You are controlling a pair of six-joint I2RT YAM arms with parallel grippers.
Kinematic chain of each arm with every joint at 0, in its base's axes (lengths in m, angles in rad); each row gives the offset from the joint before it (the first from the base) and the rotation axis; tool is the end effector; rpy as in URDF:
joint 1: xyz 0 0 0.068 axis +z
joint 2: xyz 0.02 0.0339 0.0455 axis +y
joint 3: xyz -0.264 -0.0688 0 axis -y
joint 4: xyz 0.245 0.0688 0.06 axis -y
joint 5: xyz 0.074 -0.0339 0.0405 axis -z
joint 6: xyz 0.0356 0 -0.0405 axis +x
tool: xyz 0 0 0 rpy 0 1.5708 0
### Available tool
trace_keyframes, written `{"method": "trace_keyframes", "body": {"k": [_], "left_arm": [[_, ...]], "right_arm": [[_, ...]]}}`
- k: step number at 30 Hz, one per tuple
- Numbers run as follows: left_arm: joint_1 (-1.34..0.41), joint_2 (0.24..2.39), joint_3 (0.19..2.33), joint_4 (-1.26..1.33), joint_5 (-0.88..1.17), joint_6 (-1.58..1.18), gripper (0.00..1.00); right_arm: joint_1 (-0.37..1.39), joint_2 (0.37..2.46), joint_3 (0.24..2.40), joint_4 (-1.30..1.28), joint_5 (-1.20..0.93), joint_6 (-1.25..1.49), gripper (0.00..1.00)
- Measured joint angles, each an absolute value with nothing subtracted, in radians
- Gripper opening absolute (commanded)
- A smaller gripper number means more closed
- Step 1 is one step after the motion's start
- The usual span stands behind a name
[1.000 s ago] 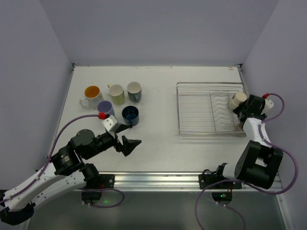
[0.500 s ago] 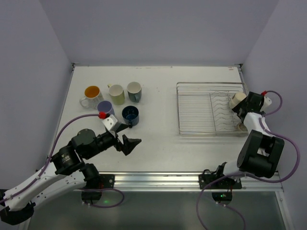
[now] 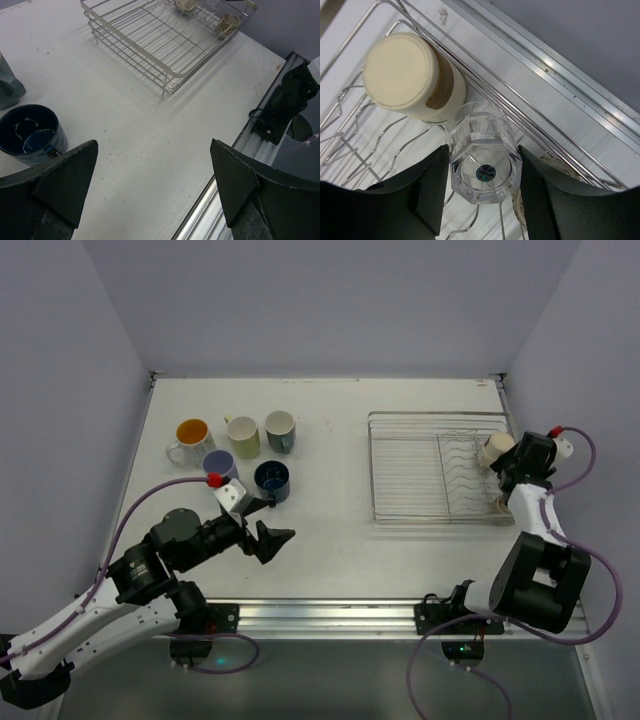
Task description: Unload the cups from the dish rack
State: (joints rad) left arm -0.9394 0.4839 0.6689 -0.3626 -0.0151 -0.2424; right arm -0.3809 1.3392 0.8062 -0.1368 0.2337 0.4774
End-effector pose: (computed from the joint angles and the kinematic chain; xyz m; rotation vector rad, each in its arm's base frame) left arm 0.0736 -0.0997 0.3210 0.6128 1.7205 -0.8396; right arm 0.2625 -0.1140 0.2302 1.0401 1.9695 -0.2088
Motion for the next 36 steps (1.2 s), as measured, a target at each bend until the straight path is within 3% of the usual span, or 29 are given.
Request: {"method": "trace_keyframes", "body": {"k": [10,20,27,30,36], "left_arm": [[-0.923,0.496,0.669,-0.362,-0.011,-0.242,0.97],[-0.884,0.577,0.67,-0.344,0.059,-0.267,0.93],[-0.884,0.716,0.672,-0.168,0.205,-0.415,0.85],[-0.884,0.796,0.672,-0.033,0.263,-0.503,0.76],[-0.884,0.921,0.672,0.199,0.331,-0.659,0.65]], "right_arm": [[-0.38,1.106,0.755,-0.137,0.181,0.513,0.27],[-0.314,0.664,0.624,-0.141,-0.146,0.636,0.25],[-0.083,0.519,0.519,-0.016,-0.453,0.793,0.25],[0.048,0.509,0.449,0.116,-0.57,0.89,0.25],[0.234,0.524,0.366,0.34,-0.681,1.012,0.25]]}}
